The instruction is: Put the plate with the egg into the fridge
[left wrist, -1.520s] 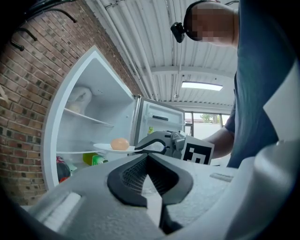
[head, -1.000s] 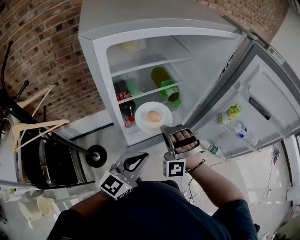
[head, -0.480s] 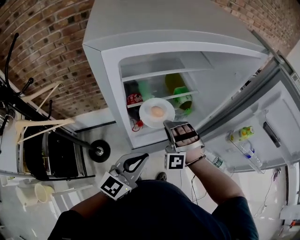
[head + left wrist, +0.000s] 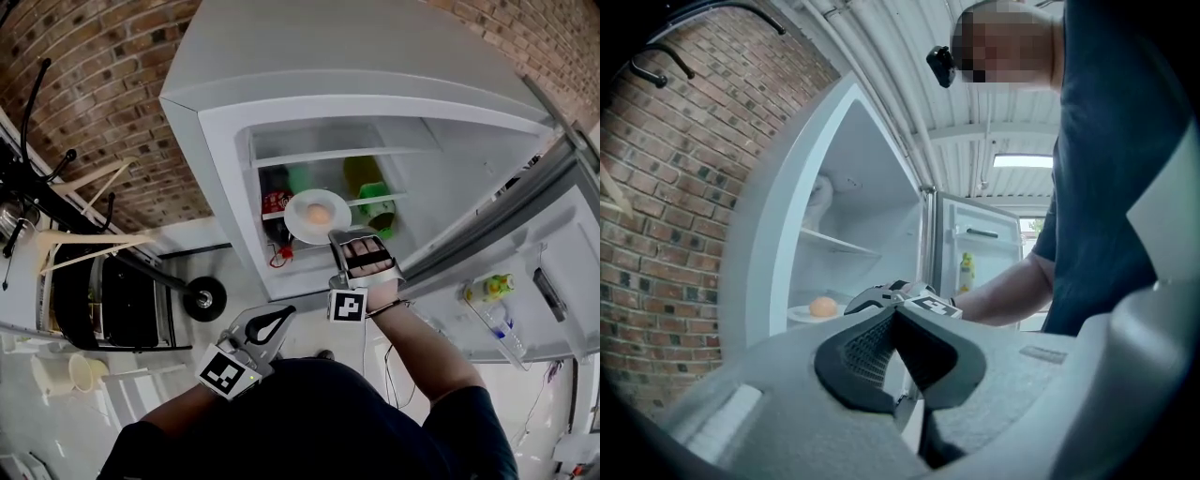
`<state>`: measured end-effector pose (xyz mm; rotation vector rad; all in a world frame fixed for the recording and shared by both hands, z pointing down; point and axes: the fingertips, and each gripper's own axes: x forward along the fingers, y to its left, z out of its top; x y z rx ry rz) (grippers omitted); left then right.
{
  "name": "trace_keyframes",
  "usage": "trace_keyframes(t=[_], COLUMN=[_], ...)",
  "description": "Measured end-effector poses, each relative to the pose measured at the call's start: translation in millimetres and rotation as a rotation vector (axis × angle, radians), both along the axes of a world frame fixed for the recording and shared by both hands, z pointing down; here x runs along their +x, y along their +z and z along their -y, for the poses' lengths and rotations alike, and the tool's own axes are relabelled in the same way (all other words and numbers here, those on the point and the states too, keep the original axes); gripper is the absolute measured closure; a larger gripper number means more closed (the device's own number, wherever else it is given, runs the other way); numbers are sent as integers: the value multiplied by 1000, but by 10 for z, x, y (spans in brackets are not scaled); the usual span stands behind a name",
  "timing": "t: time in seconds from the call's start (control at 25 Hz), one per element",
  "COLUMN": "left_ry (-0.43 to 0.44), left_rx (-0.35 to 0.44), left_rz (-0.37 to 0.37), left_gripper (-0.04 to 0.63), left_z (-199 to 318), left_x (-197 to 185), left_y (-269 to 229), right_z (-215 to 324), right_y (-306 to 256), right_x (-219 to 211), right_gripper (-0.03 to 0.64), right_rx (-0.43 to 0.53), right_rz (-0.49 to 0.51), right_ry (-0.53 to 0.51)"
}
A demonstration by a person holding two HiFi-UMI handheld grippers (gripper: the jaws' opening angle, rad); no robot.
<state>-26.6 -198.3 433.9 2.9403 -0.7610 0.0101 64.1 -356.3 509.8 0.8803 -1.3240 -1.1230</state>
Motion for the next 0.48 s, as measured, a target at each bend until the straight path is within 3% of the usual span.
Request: trace_keyframes(t=[0.48], left_ry=[-83], left_rx=[-12], left_rz=[10], left_gripper=[592], left_z=[40], left_x=[-110], left_y=[33], right_z=[407], right_y=[214], right_x=[-60], right_gripper=[595], right_rx=[-45], right_rz=[7], right_ry=[-19])
